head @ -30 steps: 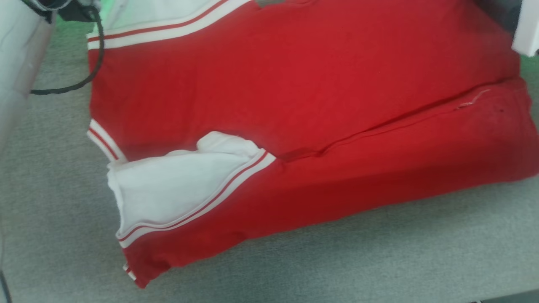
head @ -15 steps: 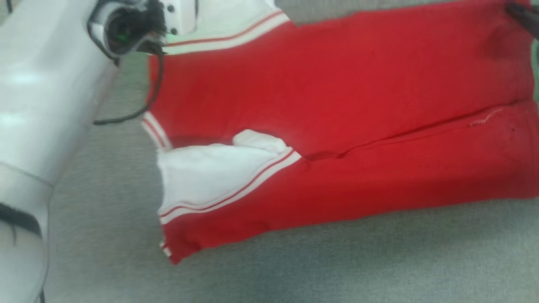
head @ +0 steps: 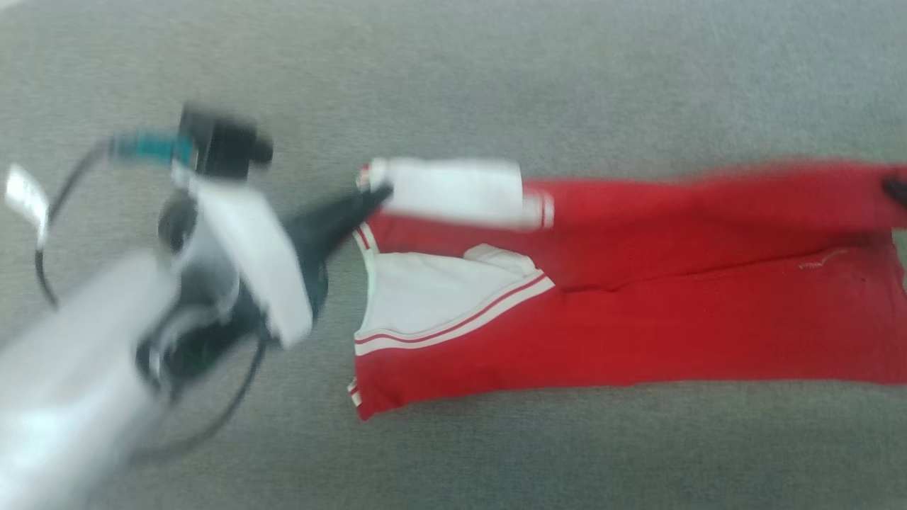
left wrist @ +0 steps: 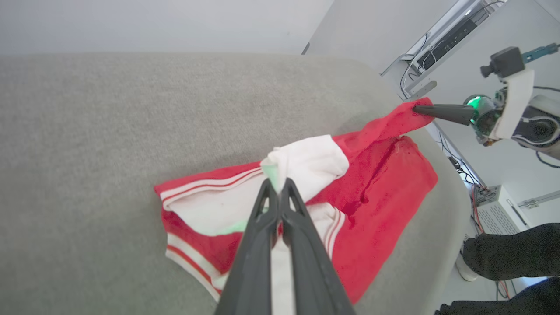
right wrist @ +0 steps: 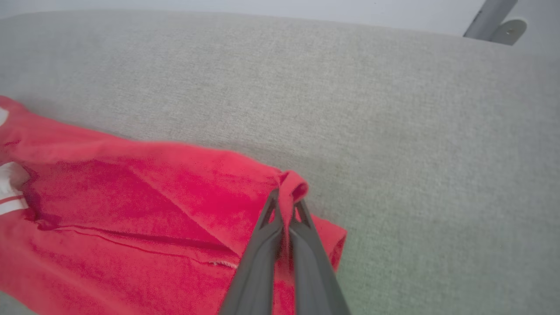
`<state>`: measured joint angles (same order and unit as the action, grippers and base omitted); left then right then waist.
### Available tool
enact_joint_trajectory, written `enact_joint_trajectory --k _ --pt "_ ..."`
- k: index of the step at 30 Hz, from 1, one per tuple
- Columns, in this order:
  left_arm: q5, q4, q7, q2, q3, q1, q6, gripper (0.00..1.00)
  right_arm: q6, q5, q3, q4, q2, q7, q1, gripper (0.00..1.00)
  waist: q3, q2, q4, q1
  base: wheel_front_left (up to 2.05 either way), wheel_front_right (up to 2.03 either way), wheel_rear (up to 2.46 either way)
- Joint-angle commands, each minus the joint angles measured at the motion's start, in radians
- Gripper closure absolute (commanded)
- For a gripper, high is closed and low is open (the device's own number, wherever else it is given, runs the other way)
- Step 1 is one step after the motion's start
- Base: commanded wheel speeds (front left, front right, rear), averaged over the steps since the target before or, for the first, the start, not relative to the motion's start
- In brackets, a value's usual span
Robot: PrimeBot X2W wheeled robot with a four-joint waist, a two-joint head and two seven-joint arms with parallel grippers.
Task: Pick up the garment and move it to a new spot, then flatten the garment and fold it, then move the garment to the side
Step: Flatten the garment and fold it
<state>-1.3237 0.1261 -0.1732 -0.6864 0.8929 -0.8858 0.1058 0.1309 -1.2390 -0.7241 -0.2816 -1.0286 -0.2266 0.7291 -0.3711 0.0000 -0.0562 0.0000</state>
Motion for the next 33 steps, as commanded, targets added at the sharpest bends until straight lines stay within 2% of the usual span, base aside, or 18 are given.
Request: enact_joint_trajectory --k 1,7,9,10,20,21,22,23,24,25,26,33 --pt "-0.013 -0.062 0.034 -0.027 -0.007 0.063 -0.025 1.0 0.0 -0.021 0.015 0.009 -0.016 0.025 -0.054 1.0 0.025 0.0 -0.023 0.0 0.0 0.0 0.0" --pt "-0.008 -0.279 0.138 -0.112 0.009 0.279 -0.123 1.0 0.0 -0.071 0.074 0.04 -0.062 0.107 -0.228 1.0 0.018 0.0 -0.03 0.0 0.0 0.0 0.0" --pt "-0.005 -0.294 0.157 -0.109 0.026 0.324 -0.138 1.0 0.0 -0.077 0.084 0.042 -0.056 0.122 -0.261 1.0 0.008 0.0 -0.028 0.0 0.0 0.0 0.0" --pt "-0.007 -0.275 0.172 -0.089 0.041 0.352 -0.142 1.0 0.0 -0.063 0.09 0.032 -0.044 0.128 -0.281 1.0 -0.003 0.0 -0.026 0.0 0.0 0.0 0.0" --pt "0.024 0.007 0.189 0.037 0.102 0.338 -0.079 1.0 -0.001 0.03 0.089 -0.046 0.056 0.11 -0.252 1.0 -0.044 0.0 -0.014 0.0 0.0 0.0 0.0" --pt "0.027 0.031 0.203 0.05 0.098 0.336 -0.073 1.0 -0.001 0.034 0.092 -0.047 0.061 0.114 -0.251 0.7 -0.043 0.0 -0.014 0.0 0.0 0.0 0.0" --pt "0.03 0.05 0.215 0.058 0.095 0.334 -0.067 0.99 -0.001 0.035 0.098 -0.046 0.064 0.117 -0.252 0.47 -0.041 0.0 -0.014 0.0 0.0 0.0 0.0" --pt "0.034 0.061 0.23 0.063 0.092 0.334 -0.06 0.65 -0.001 0.035 0.104 -0.043 0.062 0.121 -0.258 0.0 -0.039 0.0 -0.015 0.0 0.0 0.0 0.0" --pt "0.037 0.069 0.249 0.069 0.086 0.337 -0.055 0.31 -0.001 0.037 0.111 -0.037 0.057 0.128 -0.264 0.0 -0.035 0.0 -0.016 0.0 0.0 0.0 0.0" --pt "0.043 0.073 0.268 0.071 0.081 0.342 -0.051 0.07 -0.001 0.033 0.122 -0.032 0.051 0.134 -0.272 0.0 -0.032 0.0 -0.018 0.0 0.0 0.0 0.0" --pt "0.051 0.075 0.288 0.072 0.078 0.348 -0.046 0.0 -0.001 0.028 0.131 -0.028 0.043 0.136 -0.281 0.0 -0.028 0.0 -0.019 0.0 0.0 0.0 0.0" --pt "0.082 0.058 0.417 0.107 0.025 0.411 -0.051 0.0 0.0 -0.035 0.199 -0.017 -0.007 0.11 -0.359 0.0 0.001 0.0 -0.062 0.0 0.0 0.0 0.0"
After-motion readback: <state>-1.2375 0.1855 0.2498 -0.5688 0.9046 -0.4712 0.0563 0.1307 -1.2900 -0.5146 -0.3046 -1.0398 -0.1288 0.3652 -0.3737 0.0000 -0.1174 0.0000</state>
